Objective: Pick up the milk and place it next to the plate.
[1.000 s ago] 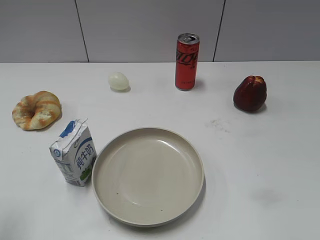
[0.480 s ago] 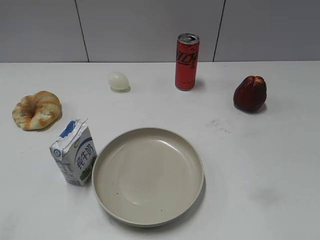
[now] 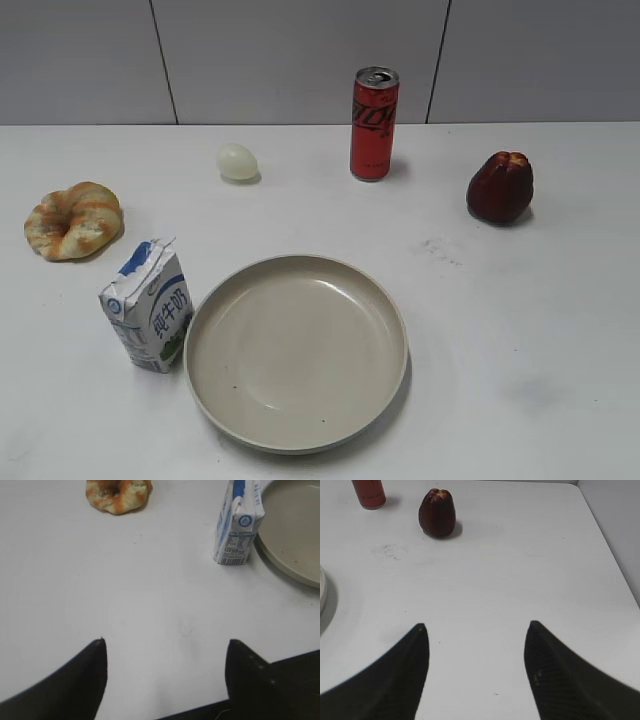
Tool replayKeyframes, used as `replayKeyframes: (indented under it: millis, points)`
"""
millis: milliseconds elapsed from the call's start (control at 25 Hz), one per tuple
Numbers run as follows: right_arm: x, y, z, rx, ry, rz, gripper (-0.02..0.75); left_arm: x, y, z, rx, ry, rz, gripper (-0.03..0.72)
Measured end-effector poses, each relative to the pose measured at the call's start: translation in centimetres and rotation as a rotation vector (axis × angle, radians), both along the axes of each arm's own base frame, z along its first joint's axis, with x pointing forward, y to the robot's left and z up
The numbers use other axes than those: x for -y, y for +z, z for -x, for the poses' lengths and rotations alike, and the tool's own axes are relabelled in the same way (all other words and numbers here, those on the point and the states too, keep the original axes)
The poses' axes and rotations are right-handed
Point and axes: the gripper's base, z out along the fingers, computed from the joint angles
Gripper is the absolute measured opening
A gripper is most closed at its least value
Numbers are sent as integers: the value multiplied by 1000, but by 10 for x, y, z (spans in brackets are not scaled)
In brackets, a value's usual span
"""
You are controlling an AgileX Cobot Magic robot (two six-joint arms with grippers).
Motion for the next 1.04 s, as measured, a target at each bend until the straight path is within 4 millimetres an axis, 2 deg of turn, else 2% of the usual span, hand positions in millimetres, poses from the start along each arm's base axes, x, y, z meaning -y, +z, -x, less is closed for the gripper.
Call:
replayKeyframes:
  millis: [280, 640, 1040]
  points:
    - [0, 0, 0, 0, 0, 0, 459, -2, 1, 5, 36, 25, 13, 553]
    - [0, 0, 0, 0, 0, 0, 459, -9, 4, 36, 251, 221, 43, 545]
    - [0, 0, 0, 0, 0, 0, 459, -9, 4, 37, 259, 227, 43, 534]
